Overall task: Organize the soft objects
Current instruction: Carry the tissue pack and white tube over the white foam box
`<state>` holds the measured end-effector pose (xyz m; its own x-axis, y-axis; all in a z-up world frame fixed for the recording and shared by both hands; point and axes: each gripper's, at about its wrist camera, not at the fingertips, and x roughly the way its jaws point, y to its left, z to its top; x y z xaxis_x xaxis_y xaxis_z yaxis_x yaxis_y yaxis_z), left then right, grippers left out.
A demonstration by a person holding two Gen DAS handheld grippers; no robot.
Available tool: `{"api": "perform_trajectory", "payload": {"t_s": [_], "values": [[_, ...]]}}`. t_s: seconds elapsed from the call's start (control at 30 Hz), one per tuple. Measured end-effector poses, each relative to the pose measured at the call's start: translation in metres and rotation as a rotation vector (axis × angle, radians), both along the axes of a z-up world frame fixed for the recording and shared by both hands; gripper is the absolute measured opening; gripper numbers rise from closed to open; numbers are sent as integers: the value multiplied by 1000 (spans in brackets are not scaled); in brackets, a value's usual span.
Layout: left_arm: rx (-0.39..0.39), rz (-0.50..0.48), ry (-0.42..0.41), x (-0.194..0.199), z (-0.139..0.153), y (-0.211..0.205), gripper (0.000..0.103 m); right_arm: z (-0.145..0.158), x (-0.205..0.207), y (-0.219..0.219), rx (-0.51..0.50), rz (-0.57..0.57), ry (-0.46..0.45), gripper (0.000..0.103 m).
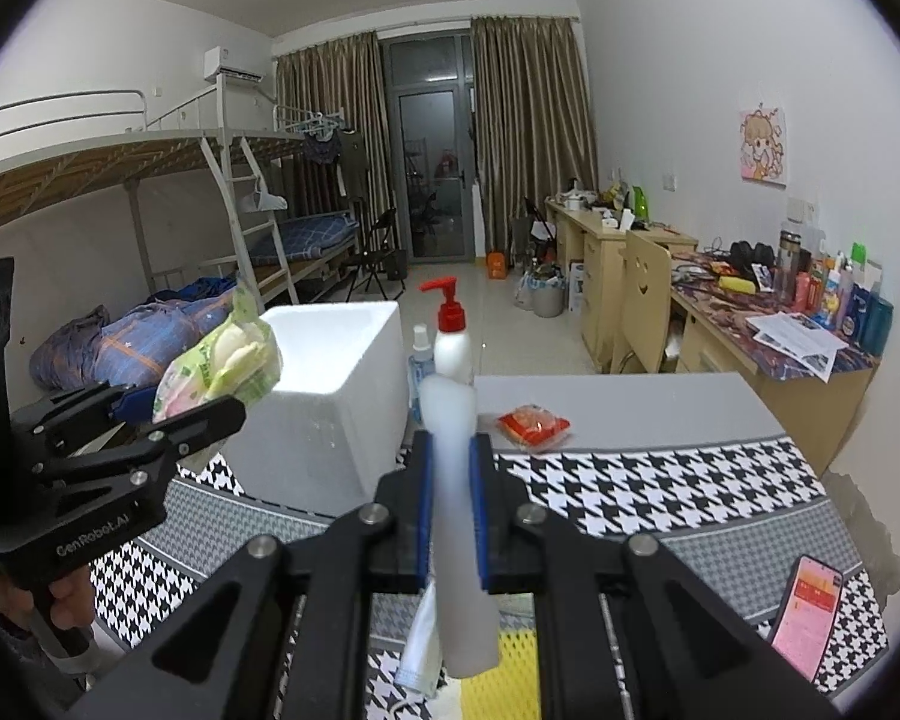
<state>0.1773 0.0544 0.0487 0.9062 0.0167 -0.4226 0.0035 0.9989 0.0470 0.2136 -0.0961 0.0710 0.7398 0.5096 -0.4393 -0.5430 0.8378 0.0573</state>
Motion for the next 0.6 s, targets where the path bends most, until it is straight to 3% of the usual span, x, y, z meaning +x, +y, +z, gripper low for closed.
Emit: {"api": "perform_trajectory", "payload": {"t_s": [0.6], "values": [[7, 24, -49, 19, 19, 13, 42, 21, 17, 19, 15, -3, -20, 14]]}}
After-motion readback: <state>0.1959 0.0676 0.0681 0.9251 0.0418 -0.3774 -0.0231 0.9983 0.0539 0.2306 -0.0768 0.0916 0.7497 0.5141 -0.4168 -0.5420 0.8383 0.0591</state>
